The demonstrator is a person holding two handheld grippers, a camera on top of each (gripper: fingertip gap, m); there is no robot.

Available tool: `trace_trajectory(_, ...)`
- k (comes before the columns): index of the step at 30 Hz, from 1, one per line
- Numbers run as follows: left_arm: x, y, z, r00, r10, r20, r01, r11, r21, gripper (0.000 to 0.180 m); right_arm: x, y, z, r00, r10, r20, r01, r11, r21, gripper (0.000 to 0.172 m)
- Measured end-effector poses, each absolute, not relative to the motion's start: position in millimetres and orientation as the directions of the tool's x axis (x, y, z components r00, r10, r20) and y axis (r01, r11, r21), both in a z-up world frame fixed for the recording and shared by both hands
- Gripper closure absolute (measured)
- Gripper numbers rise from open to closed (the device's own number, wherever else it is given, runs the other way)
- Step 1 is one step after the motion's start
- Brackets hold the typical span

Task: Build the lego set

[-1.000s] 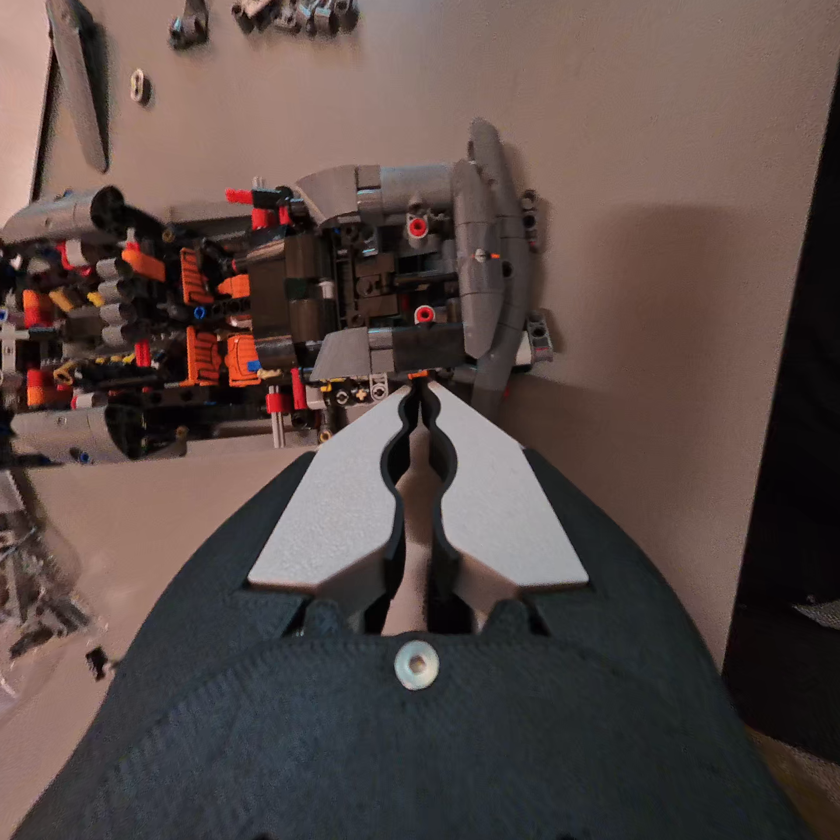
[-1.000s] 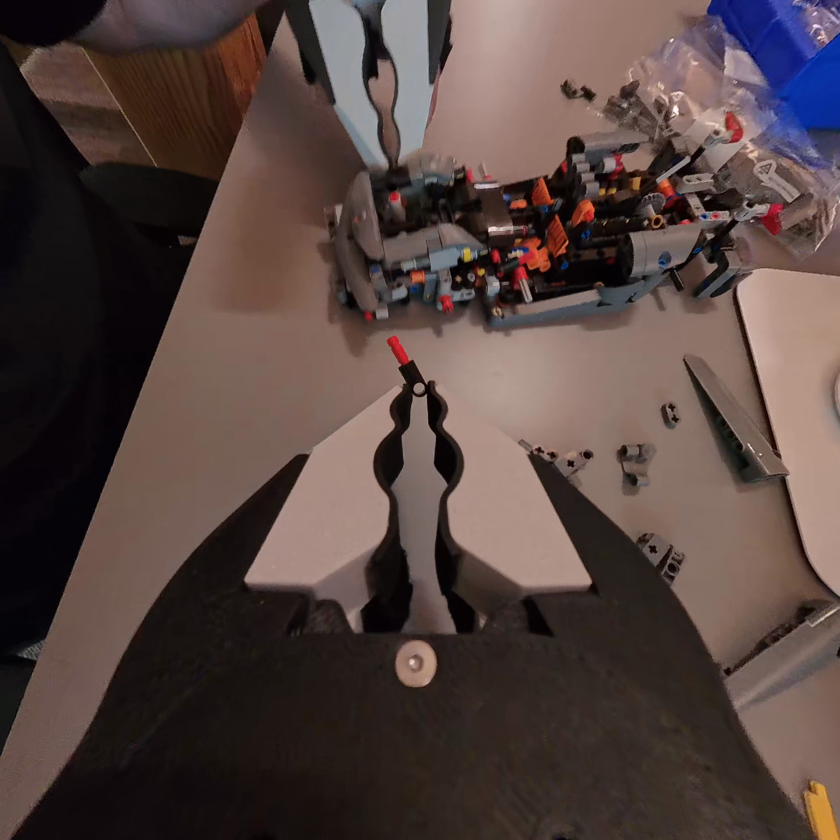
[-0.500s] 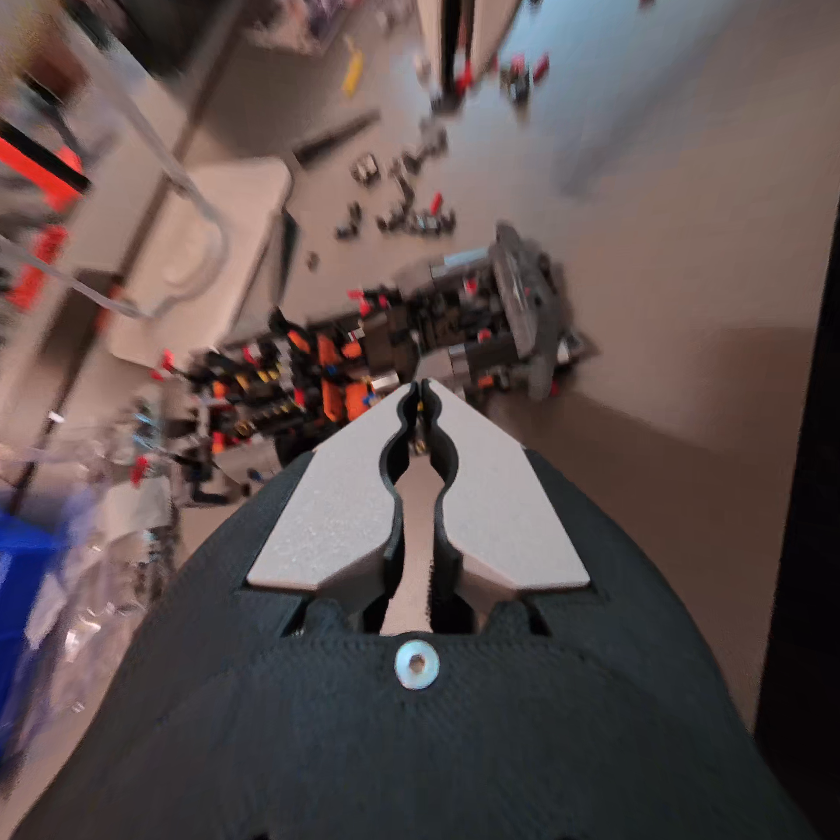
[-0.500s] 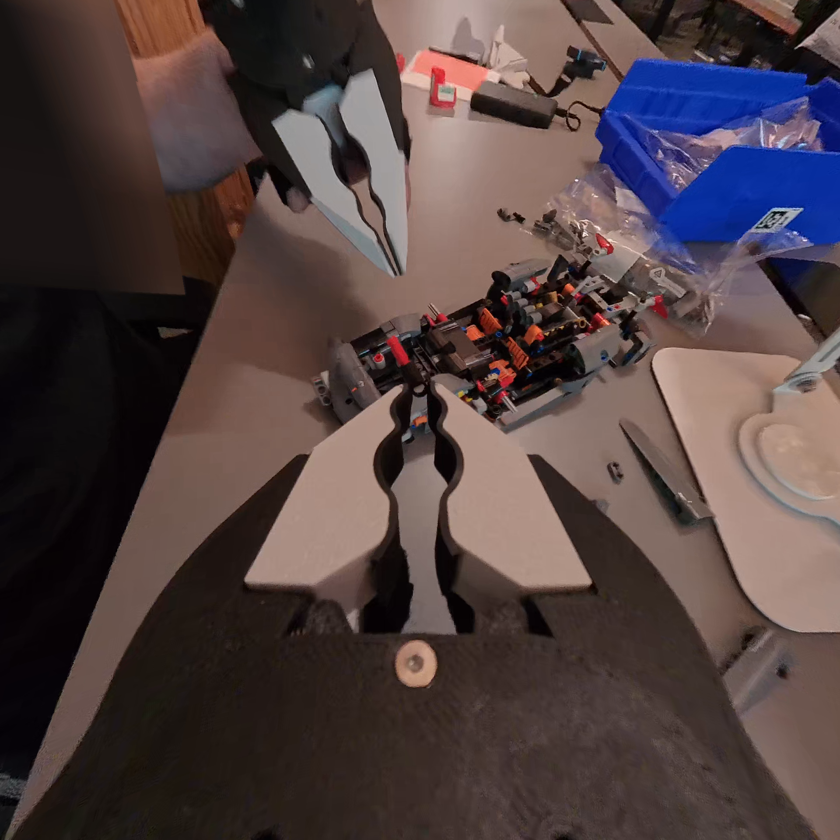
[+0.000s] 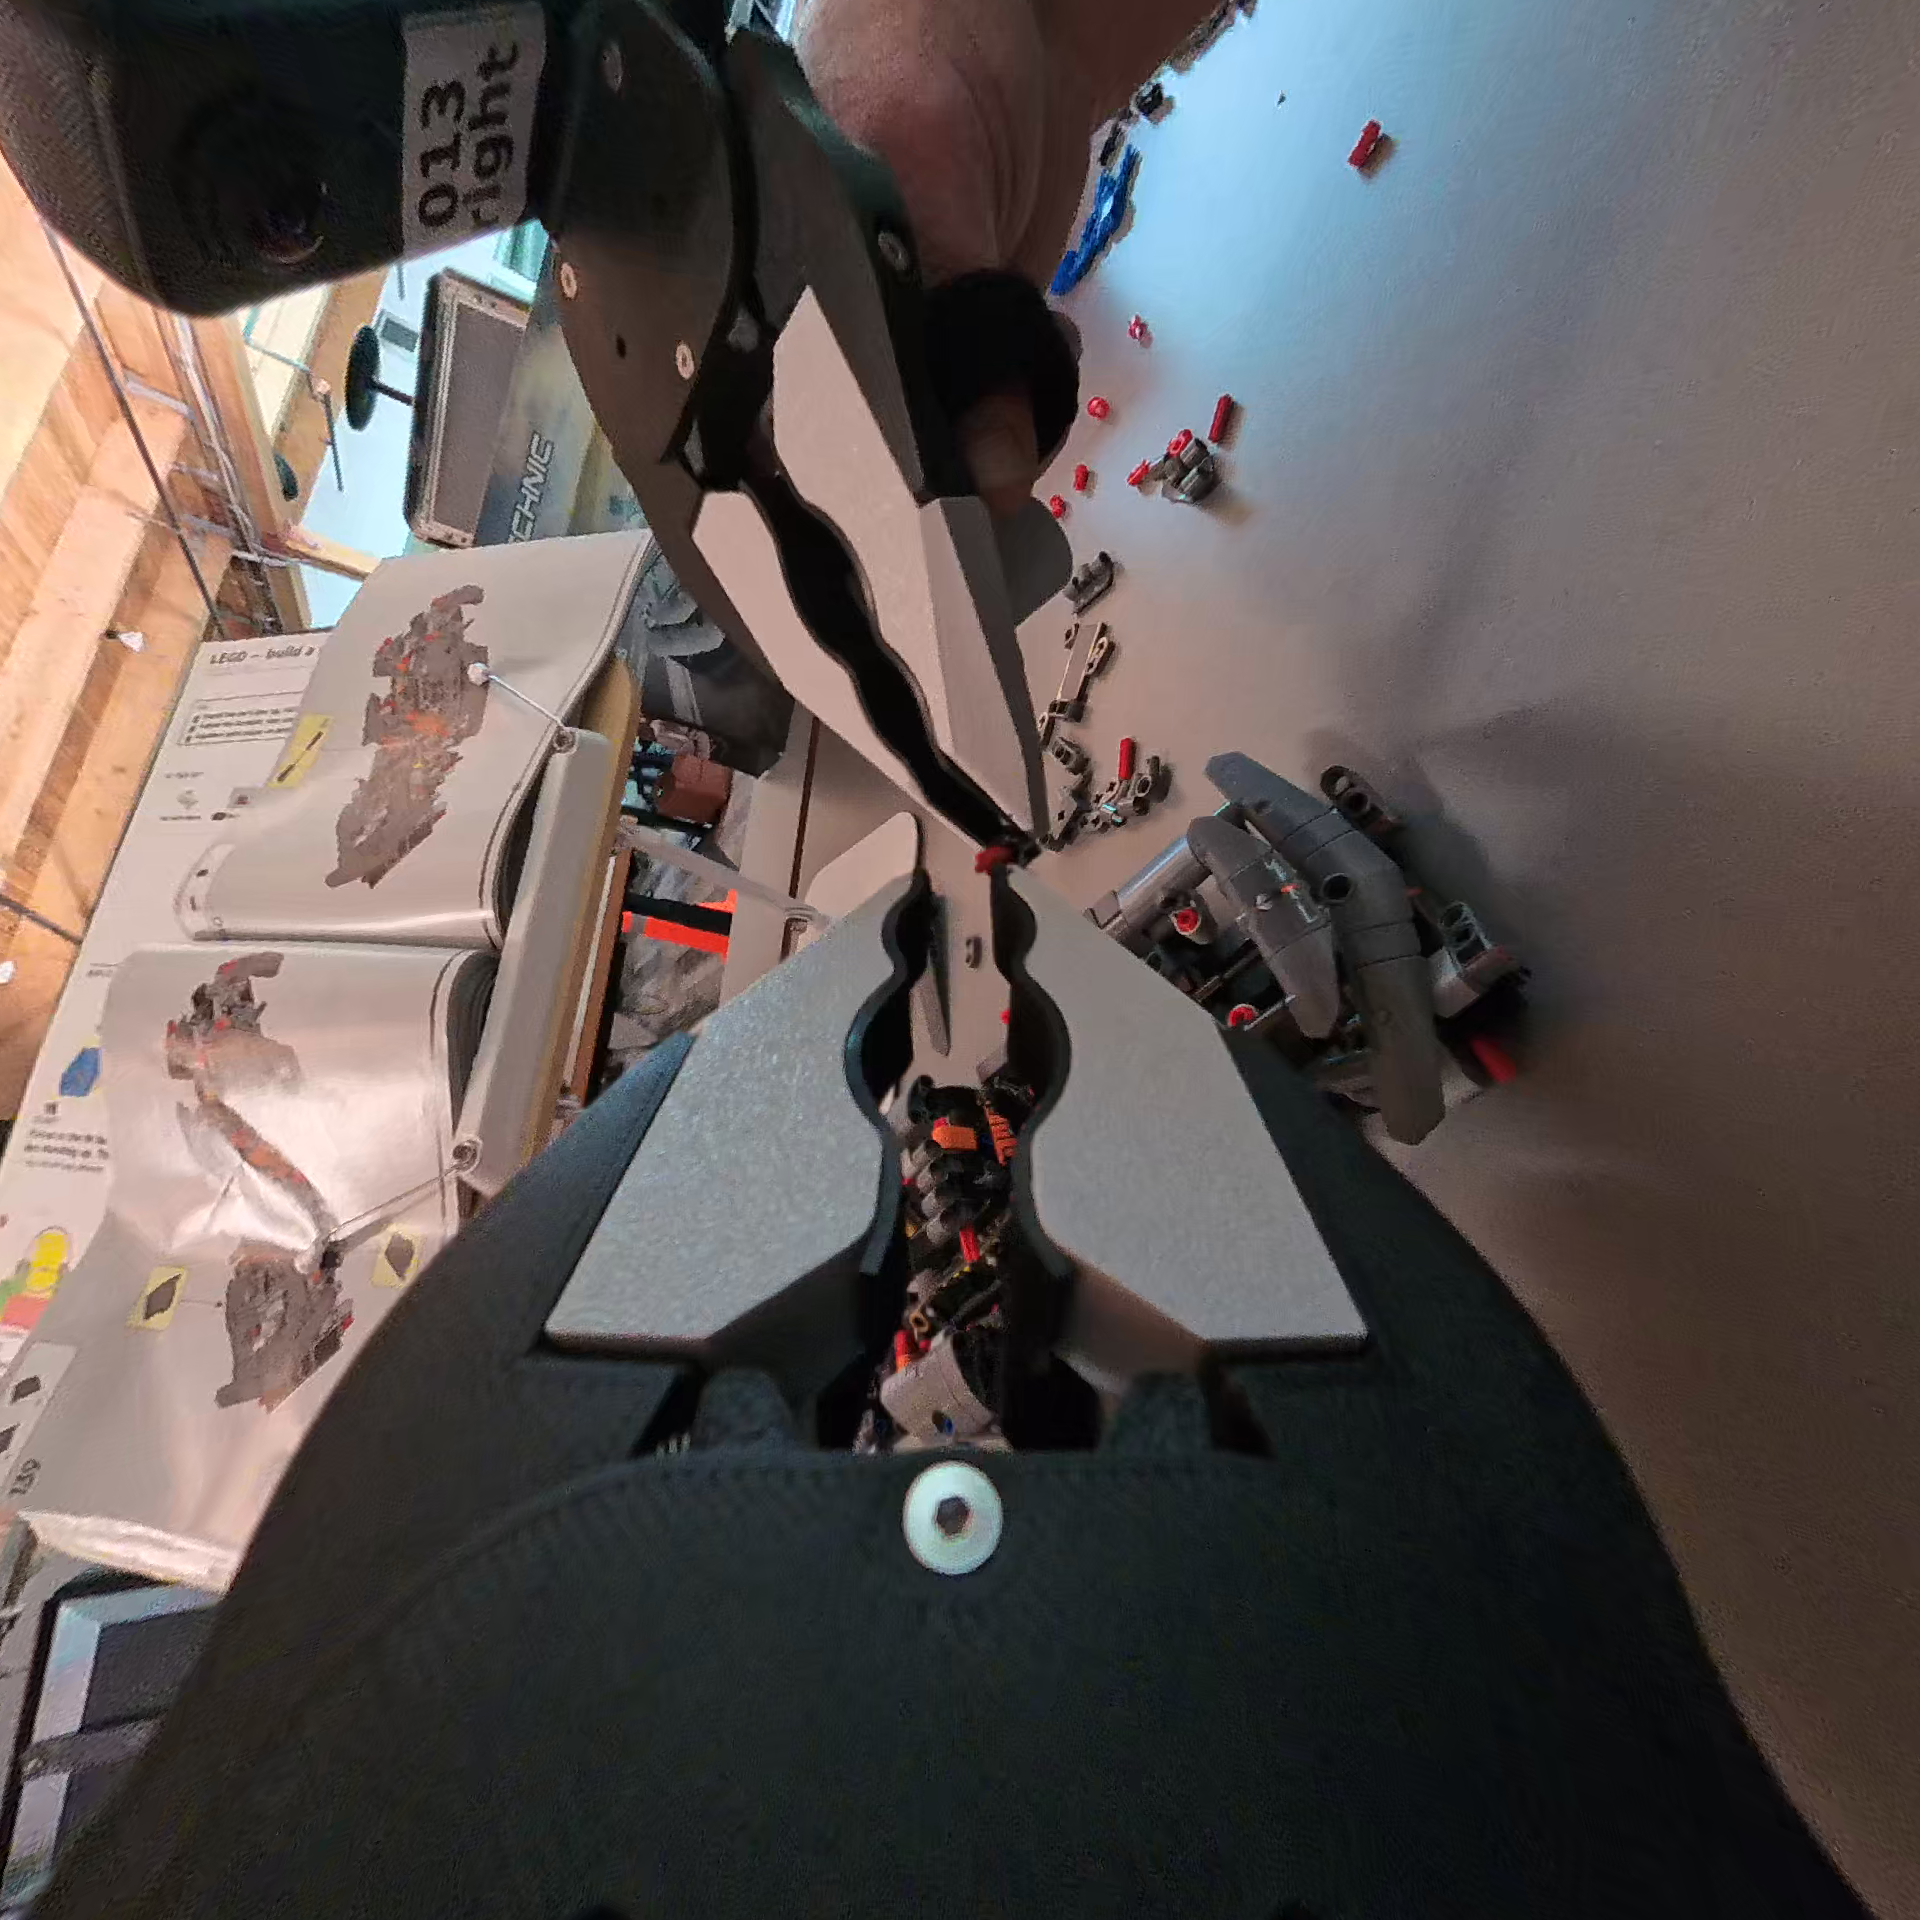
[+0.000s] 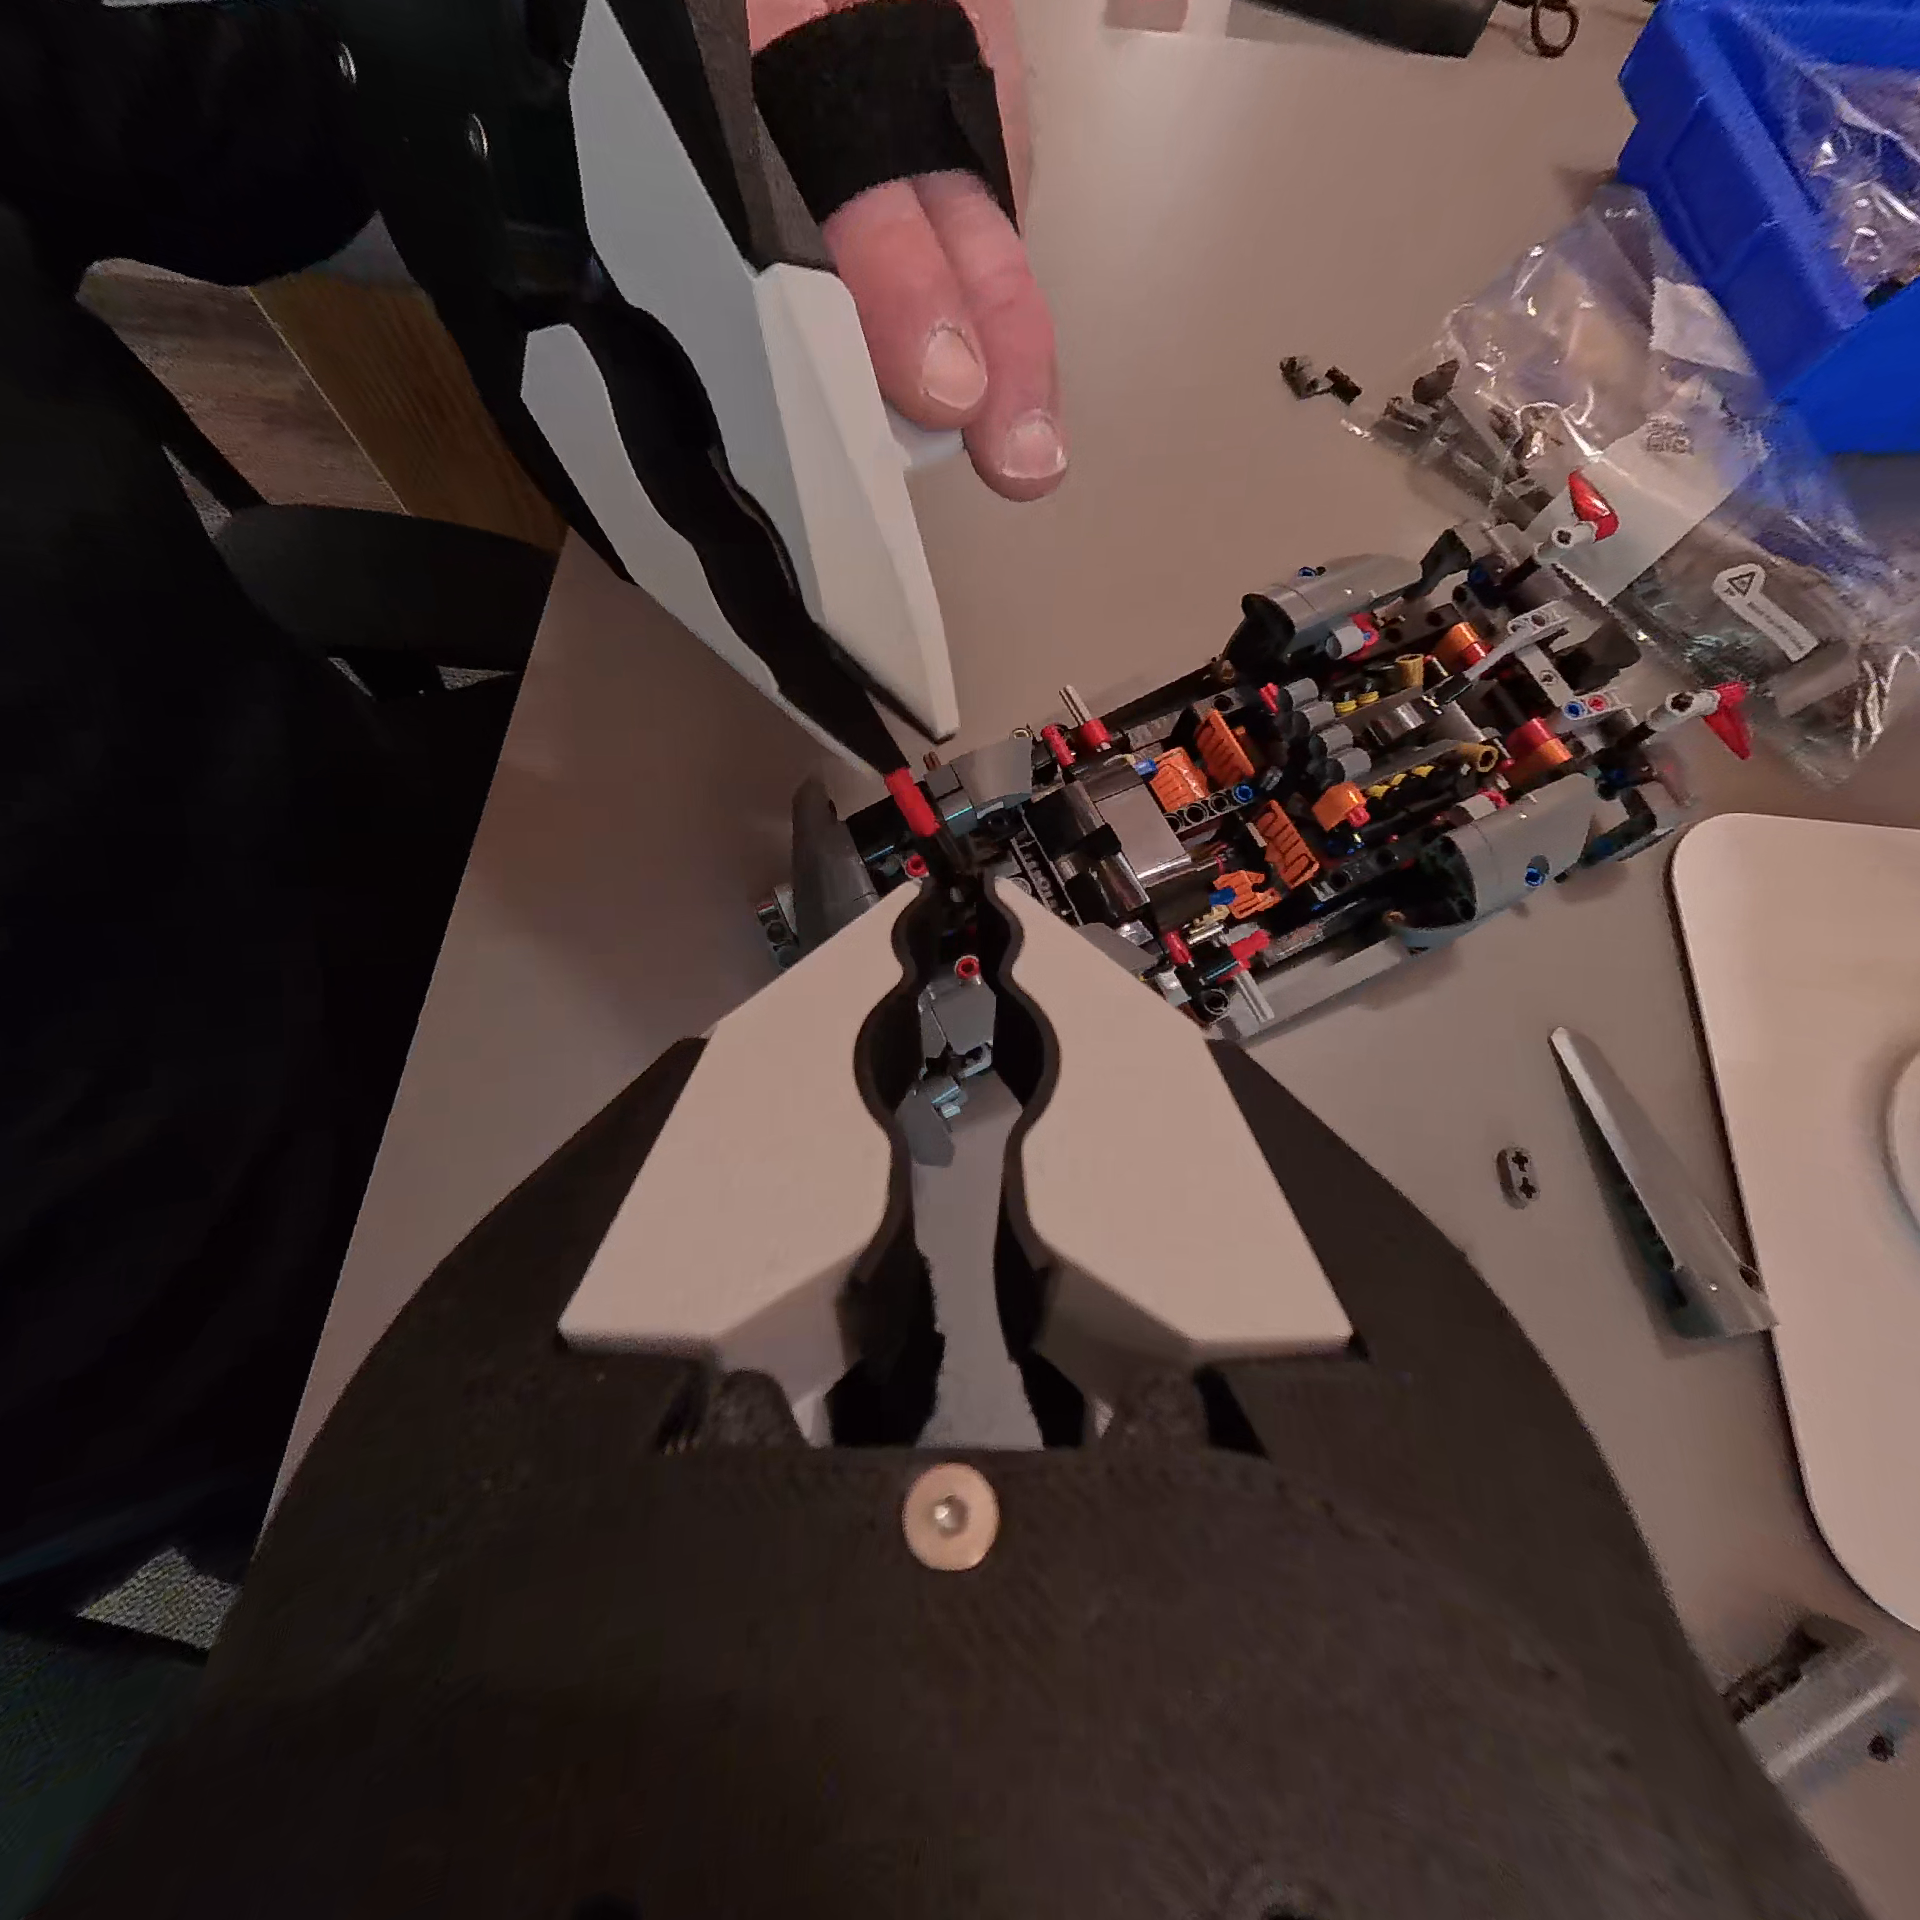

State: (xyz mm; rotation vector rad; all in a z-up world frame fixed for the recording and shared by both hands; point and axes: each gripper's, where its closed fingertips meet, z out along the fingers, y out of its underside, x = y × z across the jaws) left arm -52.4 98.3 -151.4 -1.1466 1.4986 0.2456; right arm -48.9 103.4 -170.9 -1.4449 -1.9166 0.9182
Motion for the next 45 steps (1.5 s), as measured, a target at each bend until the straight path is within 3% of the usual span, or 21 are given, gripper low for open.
trace_trajectory(21,-55,88,-162,0.051,-0.542,-0.839,-0.718,0.564,-0.408,0.178,-60,95,-175,-0.308,0.951,-0.014,0.615,0.188,-0.766,0.168)
trace_trajectory(27,-60,89,-156,0.105,-0.567,-0.817,-0.687,0.553,-0.472,0.178,-65,96,-169,-0.286,0.958,0.014,0.589,0.187,-0.786,0.167)
trace_trajectory(32,-68,92,-143,0.171,-0.596,-0.784,-0.642,0.536,-0.548,0.178,-67,106,-160,-0.215,0.974,0.077,0.569,0.189,-0.801,0.143)
trace_trajectory(35,-78,98,-133,0.228,-0.632,-0.741,-0.602,0.506,-0.617,0.178,-59,109,-153,-0.165,0.977,0.136,0.557,0.206,-0.804,0.150)
trace_trajectory(45,-137,144,-109,0.458,-0.696,-0.552,-0.440,0.362,-0.822,0.179,-100,70,-192,-0.321,0.899,0.297,0.640,0.437,-0.632,0.147)
